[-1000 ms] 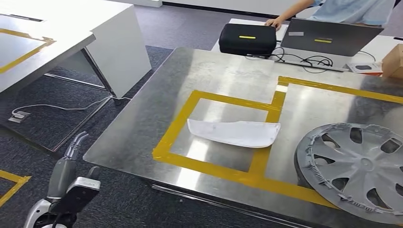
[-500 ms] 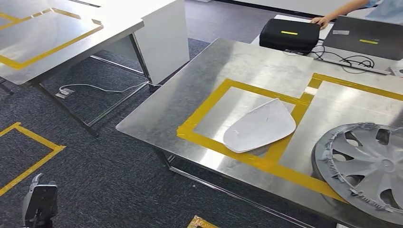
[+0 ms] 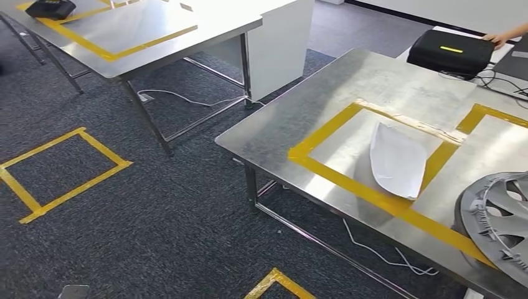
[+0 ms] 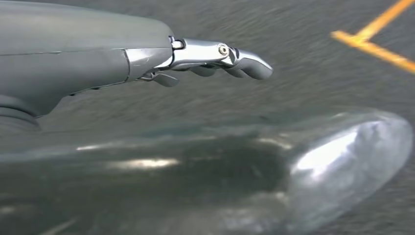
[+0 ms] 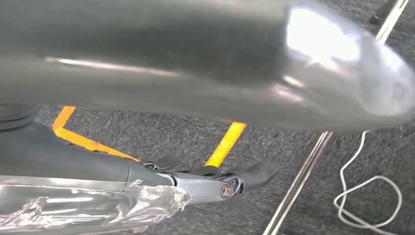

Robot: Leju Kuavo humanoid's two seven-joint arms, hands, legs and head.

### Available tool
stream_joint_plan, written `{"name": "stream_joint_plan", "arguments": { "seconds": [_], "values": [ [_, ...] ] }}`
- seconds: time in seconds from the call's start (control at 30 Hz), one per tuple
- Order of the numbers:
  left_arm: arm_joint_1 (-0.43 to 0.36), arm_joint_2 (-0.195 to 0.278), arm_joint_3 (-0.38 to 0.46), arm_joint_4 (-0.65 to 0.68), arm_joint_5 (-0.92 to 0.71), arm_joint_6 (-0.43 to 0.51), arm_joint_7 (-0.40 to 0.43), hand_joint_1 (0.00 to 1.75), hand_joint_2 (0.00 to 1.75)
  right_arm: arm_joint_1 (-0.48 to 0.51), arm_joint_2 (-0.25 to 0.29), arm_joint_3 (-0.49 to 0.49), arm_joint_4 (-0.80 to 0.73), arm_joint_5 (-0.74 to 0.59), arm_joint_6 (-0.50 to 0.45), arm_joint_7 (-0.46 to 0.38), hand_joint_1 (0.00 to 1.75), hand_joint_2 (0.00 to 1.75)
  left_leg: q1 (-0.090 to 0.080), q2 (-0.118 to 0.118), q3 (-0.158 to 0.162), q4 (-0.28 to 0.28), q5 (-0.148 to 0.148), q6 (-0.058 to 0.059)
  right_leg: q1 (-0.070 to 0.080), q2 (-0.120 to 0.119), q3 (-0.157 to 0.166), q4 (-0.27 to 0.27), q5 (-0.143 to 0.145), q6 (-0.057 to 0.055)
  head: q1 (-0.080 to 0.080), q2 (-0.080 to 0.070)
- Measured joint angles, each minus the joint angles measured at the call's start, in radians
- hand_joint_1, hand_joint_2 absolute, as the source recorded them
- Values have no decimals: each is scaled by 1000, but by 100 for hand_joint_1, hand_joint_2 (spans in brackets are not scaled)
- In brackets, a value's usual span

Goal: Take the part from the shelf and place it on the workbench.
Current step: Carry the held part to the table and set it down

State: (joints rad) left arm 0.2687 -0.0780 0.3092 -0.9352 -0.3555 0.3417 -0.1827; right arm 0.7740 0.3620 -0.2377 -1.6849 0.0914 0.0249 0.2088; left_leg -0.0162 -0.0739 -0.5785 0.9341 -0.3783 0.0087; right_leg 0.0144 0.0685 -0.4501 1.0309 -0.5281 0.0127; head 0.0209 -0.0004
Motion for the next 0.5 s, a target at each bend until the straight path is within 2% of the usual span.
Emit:
{"name": "stream_joint_plan", "arguments": {
  "seconds": [0.03,0.07,0.13,0.17,0.2,0.23,0.27,0.3,0.33,0.37,0.4,0.43,0.47,0.5],
  "values": [
    [0,-6,6,3,-3,-8,1,0,0,0,0,0,-3,0,-1,-2,0,0,0,-13,-8,2,10,-3,0,21,35,-59,-7,-3,0,0],
    [1,-11,12,4,-5,-21,3,0,0,0,0,1,-6,-1,-4,-5,0,0,0,-26,-13,3,20,-8,0,33,53,-92,-17,-5,0,0],
    [6,-23,31,4,-6,-56,9,0,0,1,0,0,-13,-2,-10,-15,0,0,1,-46,-23,2,37,-19,1,9,46,-99,-10,-12,3,0],
    [10,-30,42,4,-6,-75,12,0,0,1,0,-1,-18,-2,-13,-20,0,0,2,-38,-31,12,25,-22,-1,-6,37,-99,-1,-18,2,0],
    [14,-36,50,4,-7,-89,15,0,0,1,0,-2,-23,-2,-14,-25,0,0,2,-18,-43,37,-7,-26,-2,-22,27,-100,10,-25,0,0],
    [16,-42,56,4,-9,-99,17,0,0,2,0,-4,-27,-2,-15,-28,0,0,4,10,-59,82,-59,-29,-4,-38,15,-101,21,-29,-2,0],
    [16,-49,60,4,-11,-104,18,0,0,4,0,-6,-30,-2,-16,-30,0,0,6,37,-77,145,-121,-35,-4,-54,1,-101,32,-30,-3,0],
    [15,-54,62,4,-13,-107,18,0,0,6,0,-8,-32,-2,-16,-31,0,0,10,51,-93,215,-169,-42,-3,-73,-13,-100,42,-30,-4,0],
    [13,-58,64,4,-15,-108,18,0,0,6,0,-10,-32,-2,-16,-32,0,0,16,58,-100,276,-191,-49,-3,-91,-29,-99,53,-28,-4,0],
    [13,-62,67,4,-19,-112,18,0,0,6,0,-12,-33,-3,-15,-34,0,0,22,61,-96,314,-186,-55,-4,-110,-45,-97,63,-26,-4,0],
    [15,-64,69,4,-29,-117,18,0,0,5,0,-14,-33,-3,-14,-37,0,0,28,64,-77,320,-161,-61,-4,-126,-61,-93,72,-22,-4,0],
    [17,-67,71,4,-42,-122,18,0,0,5,0,-16,-33,-4,-11,-41,0,0,34,72,-40,290,-130,-67,-4,-140,-77,-87,80,-18,-4,0],
    [19,-73,71,4,-57,-127,17,0,0,4,0,-18,-34,-4,-7,-46,0,0,39,91,17,228,-114,-72,-5,-153,-91,-78,87,-12,-4,0],
    [20,-79,71,4,-71,-127,16,0,0,3,0,-21,-36,-5,-2,-51,0,0,41,113,82,145,-112,-75,-5,-165,-105,-65,91,-6,-4,0]
  ]
}}
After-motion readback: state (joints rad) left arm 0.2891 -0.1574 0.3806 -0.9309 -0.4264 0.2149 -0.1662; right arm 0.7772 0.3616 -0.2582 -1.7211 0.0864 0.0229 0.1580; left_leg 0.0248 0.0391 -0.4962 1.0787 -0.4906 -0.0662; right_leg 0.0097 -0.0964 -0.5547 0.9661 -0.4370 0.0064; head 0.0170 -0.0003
